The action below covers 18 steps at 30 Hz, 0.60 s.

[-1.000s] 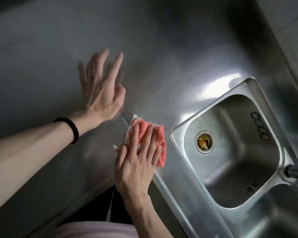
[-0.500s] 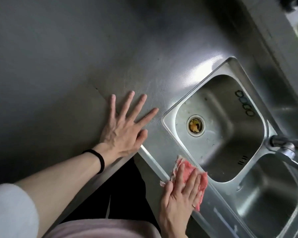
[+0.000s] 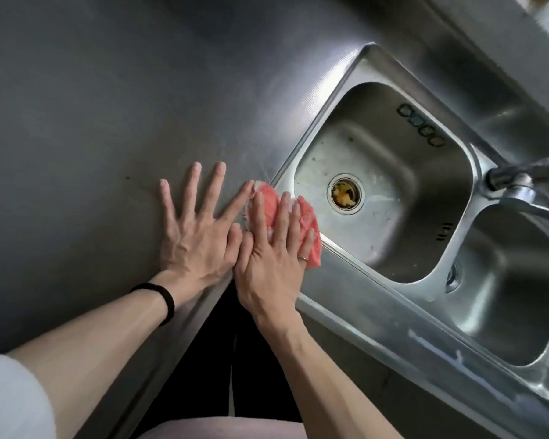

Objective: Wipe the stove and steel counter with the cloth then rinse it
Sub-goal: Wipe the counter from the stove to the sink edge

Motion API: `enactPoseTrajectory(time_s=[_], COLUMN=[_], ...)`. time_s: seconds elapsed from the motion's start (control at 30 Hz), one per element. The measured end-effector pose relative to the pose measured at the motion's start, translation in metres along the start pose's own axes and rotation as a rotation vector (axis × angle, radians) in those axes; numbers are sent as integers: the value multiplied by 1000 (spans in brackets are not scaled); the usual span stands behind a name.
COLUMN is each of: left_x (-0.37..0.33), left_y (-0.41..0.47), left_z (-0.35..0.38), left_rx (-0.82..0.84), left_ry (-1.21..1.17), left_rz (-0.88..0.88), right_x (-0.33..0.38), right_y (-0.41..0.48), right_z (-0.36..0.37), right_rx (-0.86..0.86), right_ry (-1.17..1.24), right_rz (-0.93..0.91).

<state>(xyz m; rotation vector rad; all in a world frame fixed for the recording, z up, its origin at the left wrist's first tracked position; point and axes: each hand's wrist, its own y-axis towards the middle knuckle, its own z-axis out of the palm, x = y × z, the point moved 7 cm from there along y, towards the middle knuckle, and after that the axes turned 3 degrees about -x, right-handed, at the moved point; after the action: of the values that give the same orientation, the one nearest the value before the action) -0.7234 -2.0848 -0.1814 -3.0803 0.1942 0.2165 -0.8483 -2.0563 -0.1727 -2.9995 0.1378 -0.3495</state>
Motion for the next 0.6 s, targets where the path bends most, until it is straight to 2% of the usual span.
enactPoseTrajectory(time_s=[0.13,0.43,0.5,0.6], left_x=[0,1,1,0], left_y=[0,-1,0,0], left_z=[1,1,0,0], left_rx=[-11,-20,-28,-34], left_ry=[4,20,13,9], left_rz=[0,-17,-25,-35], right_x=[-28,-202,-210,-197], right_y=[-20,-111,-114,-106], right_z=[-4,-46,-46,-39], right_rx=[19,51,34,-3], right_ry=[-8,-49,-50,-24], right_rz=[-42,253,274,415])
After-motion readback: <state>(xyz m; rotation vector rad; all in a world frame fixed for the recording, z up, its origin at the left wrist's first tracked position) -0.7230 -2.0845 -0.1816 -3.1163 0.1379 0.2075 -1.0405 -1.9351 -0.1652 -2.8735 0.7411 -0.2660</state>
